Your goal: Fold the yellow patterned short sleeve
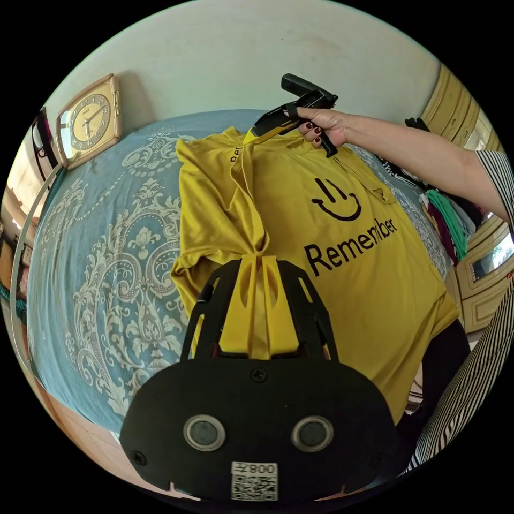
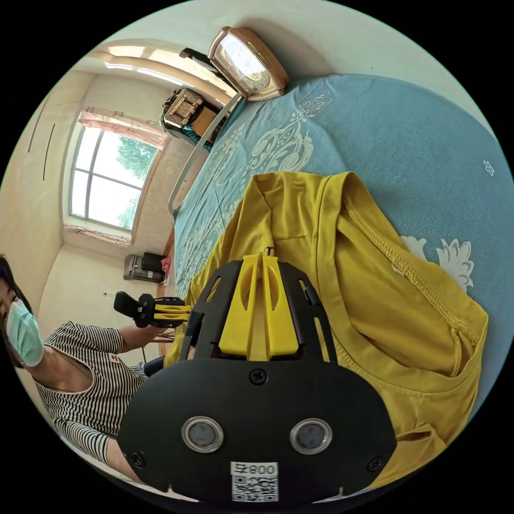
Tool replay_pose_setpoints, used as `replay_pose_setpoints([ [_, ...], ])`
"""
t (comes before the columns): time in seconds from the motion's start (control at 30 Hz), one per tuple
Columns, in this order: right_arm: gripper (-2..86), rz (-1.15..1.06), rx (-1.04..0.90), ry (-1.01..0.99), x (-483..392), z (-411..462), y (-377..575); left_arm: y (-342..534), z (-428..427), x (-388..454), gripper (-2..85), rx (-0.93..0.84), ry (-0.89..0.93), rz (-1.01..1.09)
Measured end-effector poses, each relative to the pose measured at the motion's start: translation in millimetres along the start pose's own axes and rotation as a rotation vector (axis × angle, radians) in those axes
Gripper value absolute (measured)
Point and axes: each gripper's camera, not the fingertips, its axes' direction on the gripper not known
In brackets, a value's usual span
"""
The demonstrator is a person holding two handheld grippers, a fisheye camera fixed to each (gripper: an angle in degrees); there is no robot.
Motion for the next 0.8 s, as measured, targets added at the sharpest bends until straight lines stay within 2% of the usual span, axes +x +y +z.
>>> replay_pose_setpoints([
  [0.3,0.6,0.053,0.091,-0.006,34.3,-15.0,26.3,-29.3,-24.8,14.1,1.2,-0.043,-0.022,0.041],
  [0.43,0.3,-0.029,0.132,-0.040,7.9,-15.1,27.5,-41.2,-53.4,8.3,1.2,0.041,-0.009,0.013],
  [0.53,0.2,-0.118,0.028,0.010,-26.8,16.8,15.4,-58.7,-62.6,-6.0,1.2,0.067,-0.020,-0.030],
  [0.67,0.1,-0.120,-0.253,0.192,-33.6,86.0,14.5,-68.4,-76.3,-28.7,1.2,0.116,0.053,-0.077],
  [0.7,0.1,-0.106,-0.200,0.154,-32.0,81.1,19.8,-65.7,-80.6,-33.7,1.1,0.127,0.071,-0.086],
  [0.8,0.1,-0.112,-0.207,0.169,-33.9,75.4,28.9,-57.4,-93.8,-51.2,1.2,0.186,0.159,-0.129],
])
